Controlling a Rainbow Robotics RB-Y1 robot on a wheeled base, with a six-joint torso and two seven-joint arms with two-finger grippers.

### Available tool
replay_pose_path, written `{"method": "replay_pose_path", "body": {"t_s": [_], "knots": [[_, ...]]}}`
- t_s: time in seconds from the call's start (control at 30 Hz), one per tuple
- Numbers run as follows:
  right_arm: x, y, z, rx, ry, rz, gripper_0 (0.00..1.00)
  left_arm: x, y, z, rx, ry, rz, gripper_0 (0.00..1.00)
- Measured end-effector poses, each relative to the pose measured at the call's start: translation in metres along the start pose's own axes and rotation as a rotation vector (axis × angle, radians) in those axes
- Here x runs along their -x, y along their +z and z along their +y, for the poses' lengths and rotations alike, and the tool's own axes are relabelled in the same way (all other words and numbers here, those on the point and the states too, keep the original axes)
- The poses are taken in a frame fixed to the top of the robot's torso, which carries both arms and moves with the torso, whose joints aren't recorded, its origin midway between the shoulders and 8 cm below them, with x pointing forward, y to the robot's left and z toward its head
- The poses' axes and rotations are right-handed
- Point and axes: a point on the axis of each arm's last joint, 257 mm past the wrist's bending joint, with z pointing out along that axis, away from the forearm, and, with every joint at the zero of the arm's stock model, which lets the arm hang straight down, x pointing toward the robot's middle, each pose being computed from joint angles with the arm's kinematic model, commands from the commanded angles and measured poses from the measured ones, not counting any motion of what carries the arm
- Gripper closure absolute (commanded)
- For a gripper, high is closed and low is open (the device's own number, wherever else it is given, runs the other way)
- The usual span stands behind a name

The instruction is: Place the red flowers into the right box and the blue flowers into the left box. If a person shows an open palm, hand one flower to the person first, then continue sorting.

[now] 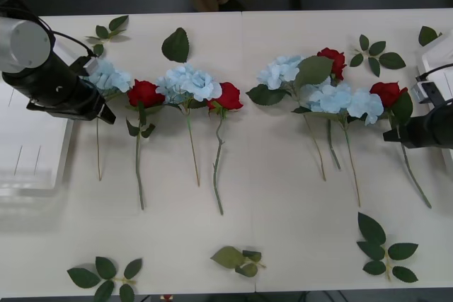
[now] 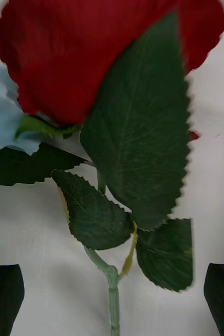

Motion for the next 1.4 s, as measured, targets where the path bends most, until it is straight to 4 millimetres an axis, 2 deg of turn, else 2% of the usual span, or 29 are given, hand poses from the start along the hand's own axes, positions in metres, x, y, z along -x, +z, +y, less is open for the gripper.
{"method": "replay_pose_path", "body": {"t_s": [0.1,0.13,0.17,0.2,0.23,0.27,0.3,0.4,0.77,0.9,0.93,0.97,1.07,1.23,1.3,1.4], "knots": [[-0.007,0.015,0.005,-0.009,0.010,0.013,0.00,-0.007,0.012,-0.008,0.003,-0.073,0.025,0.00],[-0.006,0.018,0.007,-0.008,0.013,0.014,0.04,-0.009,0.015,-0.009,0.006,-0.104,0.031,0.00],[-0.006,0.020,0.009,-0.006,0.015,0.013,0.19,-0.011,0.017,-0.009,0.010,-0.126,0.036,0.00],[-0.004,0.021,0.011,-0.004,0.015,0.010,0.41,-0.012,0.019,-0.008,0.014,-0.138,0.039,0.00],[-0.001,0.021,0.012,-0.003,0.014,0.004,0.74,-0.012,0.021,-0.007,0.017,-0.140,0.039,0.00],[0.002,0.021,0.012,-0.004,0.012,-0.003,0.93,-0.013,0.022,-0.006,0.020,-0.142,0.040,0.00],[0.005,0.021,0.012,-0.007,0.008,-0.012,1.00,-0.012,0.022,-0.005,0.023,-0.145,0.038,0.00],[0.013,0.021,0.012,-0.013,0.000,-0.038,1.00,-0.007,0.024,0.000,0.029,-0.151,0.016,0.00],[0.021,0.019,0.014,-0.010,-0.001,-0.053,1.00,0.017,0.040,0.006,0.039,-0.183,-0.078,0.00],[0.030,0.011,0.011,-0.003,0.014,-0.058,1.00,0.021,0.049,0.007,0.048,-0.182,-0.099,0.00],[0.031,0.005,0.010,0.004,0.019,-0.049,1.00,0.021,0.051,0.007,0.051,-0.178,-0.103,0.57],[0.033,-0.003,0.008,0.013,0.025,-0.037,1.00,0.020,0.053,0.008,0.056,-0.172,-0.104,0.99],[0.046,-0.044,0.003,0.052,0.031,-0.009,1.00,0.016,0.057,0.011,0.070,-0.160,-0.098,1.00],[0.085,-0.111,-0.030,0.033,0.031,-0.047,1.00,0.015,0.058,0.013,0.079,-0.156,-0.097,1.00],[0.100,-0.129,-0.048,-0.005,0.028,-0.079,1.00,0.015,0.058,0.014,0.081,-0.155,-0.097,1.00],[0.119,-0.142,-0.078,-0.070,0.047,-0.150,1.00,0.015,0.058,0.014,0.083,-0.154,-0.097,1.00]]}}
